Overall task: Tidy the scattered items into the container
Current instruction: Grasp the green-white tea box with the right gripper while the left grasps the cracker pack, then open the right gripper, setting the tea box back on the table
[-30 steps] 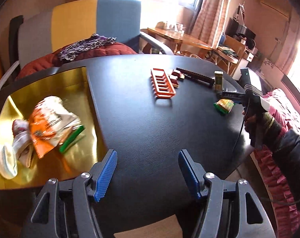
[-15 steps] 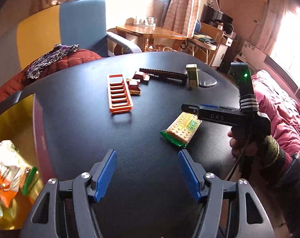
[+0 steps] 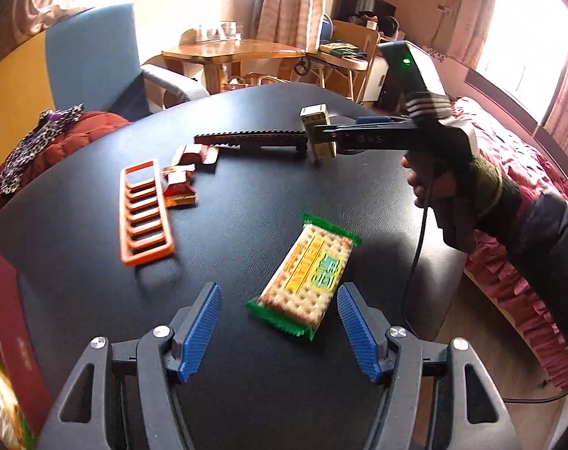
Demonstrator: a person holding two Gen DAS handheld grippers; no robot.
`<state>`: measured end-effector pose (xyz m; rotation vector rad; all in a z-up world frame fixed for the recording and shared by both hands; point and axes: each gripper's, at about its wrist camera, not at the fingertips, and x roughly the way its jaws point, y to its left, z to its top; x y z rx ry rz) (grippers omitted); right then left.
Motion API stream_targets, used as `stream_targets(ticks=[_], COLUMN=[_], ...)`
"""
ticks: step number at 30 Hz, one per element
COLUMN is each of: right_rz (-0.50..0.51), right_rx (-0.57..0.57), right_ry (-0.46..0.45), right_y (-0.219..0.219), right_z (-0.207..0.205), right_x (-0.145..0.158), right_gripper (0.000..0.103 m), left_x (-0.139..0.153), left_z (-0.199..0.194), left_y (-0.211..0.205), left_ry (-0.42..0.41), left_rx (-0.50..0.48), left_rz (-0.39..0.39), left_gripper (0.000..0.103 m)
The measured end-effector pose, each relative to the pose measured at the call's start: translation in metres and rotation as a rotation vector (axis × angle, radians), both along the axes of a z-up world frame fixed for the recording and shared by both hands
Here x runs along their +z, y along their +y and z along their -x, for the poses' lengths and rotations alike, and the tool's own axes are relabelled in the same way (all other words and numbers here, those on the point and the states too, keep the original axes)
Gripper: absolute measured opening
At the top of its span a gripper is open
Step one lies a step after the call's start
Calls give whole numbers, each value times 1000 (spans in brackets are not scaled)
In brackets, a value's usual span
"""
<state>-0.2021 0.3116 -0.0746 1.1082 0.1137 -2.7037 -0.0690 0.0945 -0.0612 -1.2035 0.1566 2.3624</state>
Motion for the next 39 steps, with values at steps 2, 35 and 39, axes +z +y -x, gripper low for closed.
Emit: stream_targets(ticks=[2,35,39], right_rz=[-13,37,65], right_rx=[26,127,140], right_ry=[-19,-185,-196], right_y=[2,-24,-42], right_z=[9,-77,-97], right_x=[-2,-25,-26], right_gripper=[87,30,31], left_x=[-3,-38,-39], left_z=[8,-32,-49], left_y=[7,-23,-44], left_ry=[9,-146,-154], left_rx=[-16,61,108], left_rz=[9,-86,-99], left_gripper=[66,48,48])
